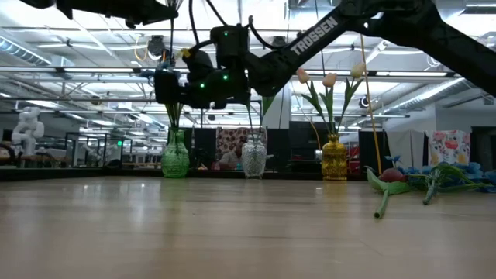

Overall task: Sort flowers into vase by color
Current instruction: Put the left blue flowers into the green vase

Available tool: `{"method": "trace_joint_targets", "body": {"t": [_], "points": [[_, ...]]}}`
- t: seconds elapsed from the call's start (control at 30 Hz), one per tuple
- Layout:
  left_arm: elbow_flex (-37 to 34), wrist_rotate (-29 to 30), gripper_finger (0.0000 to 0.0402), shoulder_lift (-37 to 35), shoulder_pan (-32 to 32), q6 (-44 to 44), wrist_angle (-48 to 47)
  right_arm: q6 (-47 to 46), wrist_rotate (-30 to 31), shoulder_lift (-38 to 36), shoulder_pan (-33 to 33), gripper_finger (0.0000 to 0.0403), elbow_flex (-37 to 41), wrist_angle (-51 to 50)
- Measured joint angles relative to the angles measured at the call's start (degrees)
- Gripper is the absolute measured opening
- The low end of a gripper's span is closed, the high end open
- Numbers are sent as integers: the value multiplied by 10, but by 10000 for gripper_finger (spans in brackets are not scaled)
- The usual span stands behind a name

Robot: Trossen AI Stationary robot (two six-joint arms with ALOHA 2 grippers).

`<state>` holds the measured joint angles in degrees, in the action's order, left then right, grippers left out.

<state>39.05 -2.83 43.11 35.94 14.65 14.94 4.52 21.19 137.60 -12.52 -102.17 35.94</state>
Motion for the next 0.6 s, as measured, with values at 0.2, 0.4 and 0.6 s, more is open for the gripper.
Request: {"method": "trace_joint_targets", "body": {"t": [0.2,0.4,0.6], "points": [[0,17,18,14,8,8,13,-23,1,0,-13,270,0,-6],[0,17,18,14,8,7,23,-39,-3,0,-30,270,0,-7],[0,17,18,14,8,8,27,-38,-6,0,-26,270,0,-4]]}}
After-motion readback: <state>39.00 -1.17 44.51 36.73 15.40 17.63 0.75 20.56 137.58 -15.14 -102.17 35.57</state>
